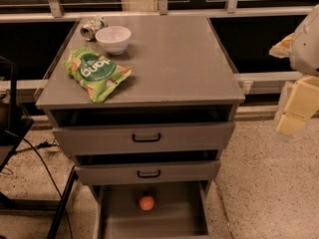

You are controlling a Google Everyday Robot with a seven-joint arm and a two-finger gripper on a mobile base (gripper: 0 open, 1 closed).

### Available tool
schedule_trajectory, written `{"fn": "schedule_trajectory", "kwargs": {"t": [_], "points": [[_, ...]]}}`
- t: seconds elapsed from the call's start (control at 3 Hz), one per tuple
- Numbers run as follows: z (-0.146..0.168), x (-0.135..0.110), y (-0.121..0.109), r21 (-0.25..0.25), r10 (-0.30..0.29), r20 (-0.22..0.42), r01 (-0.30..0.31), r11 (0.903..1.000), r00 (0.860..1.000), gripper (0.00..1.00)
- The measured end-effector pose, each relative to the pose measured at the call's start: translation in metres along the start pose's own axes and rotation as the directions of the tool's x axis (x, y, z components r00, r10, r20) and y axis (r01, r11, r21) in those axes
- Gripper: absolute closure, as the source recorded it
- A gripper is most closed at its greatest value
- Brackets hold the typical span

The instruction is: Pick apple from bottom drawer and place on counter

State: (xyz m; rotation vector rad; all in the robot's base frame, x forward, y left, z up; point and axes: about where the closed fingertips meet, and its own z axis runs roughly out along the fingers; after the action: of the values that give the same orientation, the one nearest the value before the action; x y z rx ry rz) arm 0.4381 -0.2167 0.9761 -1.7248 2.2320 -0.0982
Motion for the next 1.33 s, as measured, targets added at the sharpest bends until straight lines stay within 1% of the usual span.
{"fn": "schedule_trajectory", "kwargs": {"t": [0.33,0.67,1.0,1.33], "points": [[0.003,-0.002,0.001,0.001,0.01,0.006,-0.01,1.0,1.0,0.0],[0.013,-0.009,0.003,0.0,0.042,0.026,-0.042,0.9991,0.999,0.0],[0.034,-0.019,0.01,0.002,0.091,0.057,-0.092,0.9958,0.994,0.0],[0.067,-0.031,0.014,0.0,0.14,0.092,-0.14,0.9901,0.986,0.0]]}}
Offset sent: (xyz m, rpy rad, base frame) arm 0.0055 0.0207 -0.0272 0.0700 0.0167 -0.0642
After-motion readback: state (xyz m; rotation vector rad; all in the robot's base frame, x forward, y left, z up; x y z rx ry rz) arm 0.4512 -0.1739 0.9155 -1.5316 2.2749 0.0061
